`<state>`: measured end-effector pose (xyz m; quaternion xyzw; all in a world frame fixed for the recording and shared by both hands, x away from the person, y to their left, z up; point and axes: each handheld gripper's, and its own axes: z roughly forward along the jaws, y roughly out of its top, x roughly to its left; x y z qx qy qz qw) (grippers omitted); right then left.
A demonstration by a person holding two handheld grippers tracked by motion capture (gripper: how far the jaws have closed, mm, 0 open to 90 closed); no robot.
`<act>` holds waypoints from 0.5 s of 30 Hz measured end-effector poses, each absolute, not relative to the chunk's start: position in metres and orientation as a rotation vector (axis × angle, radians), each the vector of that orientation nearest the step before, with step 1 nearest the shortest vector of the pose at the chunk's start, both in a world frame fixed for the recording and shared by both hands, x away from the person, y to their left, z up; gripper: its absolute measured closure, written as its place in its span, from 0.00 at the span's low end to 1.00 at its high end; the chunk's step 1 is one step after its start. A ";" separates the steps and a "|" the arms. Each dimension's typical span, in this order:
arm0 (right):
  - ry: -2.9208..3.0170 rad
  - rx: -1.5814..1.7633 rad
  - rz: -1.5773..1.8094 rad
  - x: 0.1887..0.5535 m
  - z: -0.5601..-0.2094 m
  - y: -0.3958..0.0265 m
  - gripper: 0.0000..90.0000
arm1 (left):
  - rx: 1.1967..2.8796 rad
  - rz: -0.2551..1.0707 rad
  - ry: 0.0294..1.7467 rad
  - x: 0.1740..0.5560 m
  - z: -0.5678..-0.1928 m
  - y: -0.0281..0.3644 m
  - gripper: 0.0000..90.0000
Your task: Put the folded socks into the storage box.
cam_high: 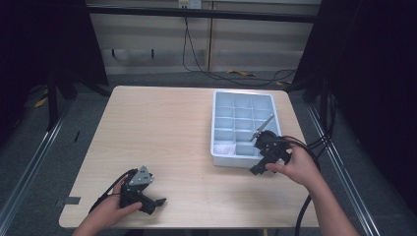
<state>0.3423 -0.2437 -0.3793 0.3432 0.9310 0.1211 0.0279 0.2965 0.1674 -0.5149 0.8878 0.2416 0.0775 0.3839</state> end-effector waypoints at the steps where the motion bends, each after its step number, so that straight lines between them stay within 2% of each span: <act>1: 2.877 1.048 0.367 0.342 -0.379 -0.245 0.23 | 2.263 0.198 0.615 0.297 -0.515 0.167 0.00; 15: 2.907 1.061 0.300 0.329 -0.387 -0.255 0.22 | 2.263 0.198 0.616 0.297 -0.515 0.167 0.00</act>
